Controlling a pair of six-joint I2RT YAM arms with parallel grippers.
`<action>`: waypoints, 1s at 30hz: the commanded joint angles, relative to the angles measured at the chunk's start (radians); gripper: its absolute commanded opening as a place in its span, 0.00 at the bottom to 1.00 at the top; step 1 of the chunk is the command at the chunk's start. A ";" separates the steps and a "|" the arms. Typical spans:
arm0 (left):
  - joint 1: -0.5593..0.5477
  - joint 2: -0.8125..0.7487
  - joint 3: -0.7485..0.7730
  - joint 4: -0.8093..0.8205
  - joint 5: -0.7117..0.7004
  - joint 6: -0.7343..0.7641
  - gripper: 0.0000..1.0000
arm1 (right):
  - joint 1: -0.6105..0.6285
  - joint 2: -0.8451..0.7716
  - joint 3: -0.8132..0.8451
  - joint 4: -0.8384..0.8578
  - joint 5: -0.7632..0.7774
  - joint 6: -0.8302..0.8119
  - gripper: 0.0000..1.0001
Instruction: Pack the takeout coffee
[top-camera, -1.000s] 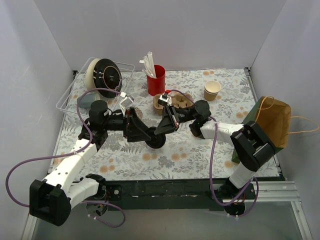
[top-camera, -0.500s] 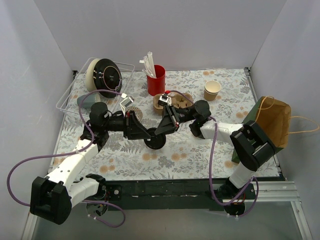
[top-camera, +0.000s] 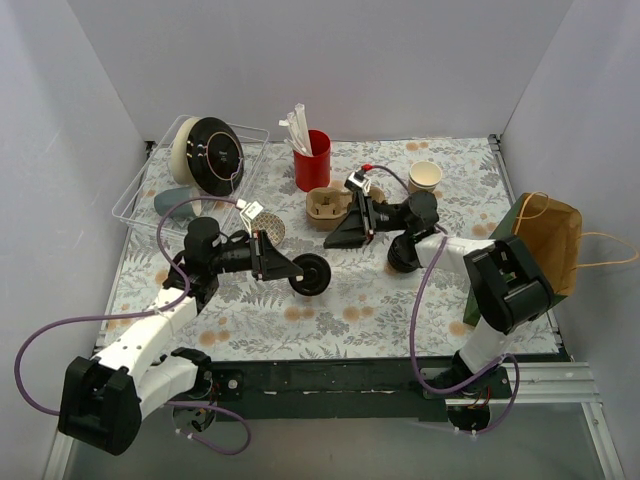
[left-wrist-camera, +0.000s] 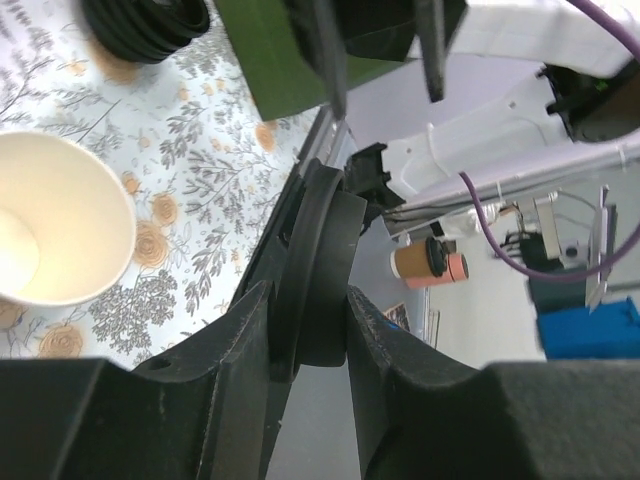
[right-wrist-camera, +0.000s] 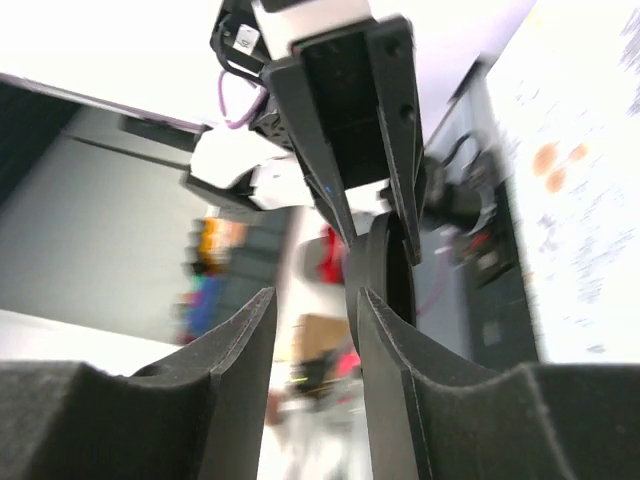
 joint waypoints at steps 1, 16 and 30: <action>0.001 0.003 0.011 -0.085 -0.151 -0.009 0.18 | -0.029 -0.114 0.014 -0.076 0.030 -0.441 0.45; 0.001 0.155 0.094 -0.129 -0.277 -0.033 0.21 | 0.080 -0.372 0.108 -1.392 0.693 -1.353 0.51; -0.010 0.275 0.126 -0.107 -0.279 -0.070 0.21 | 0.124 -0.340 0.074 -1.377 0.713 -1.343 0.54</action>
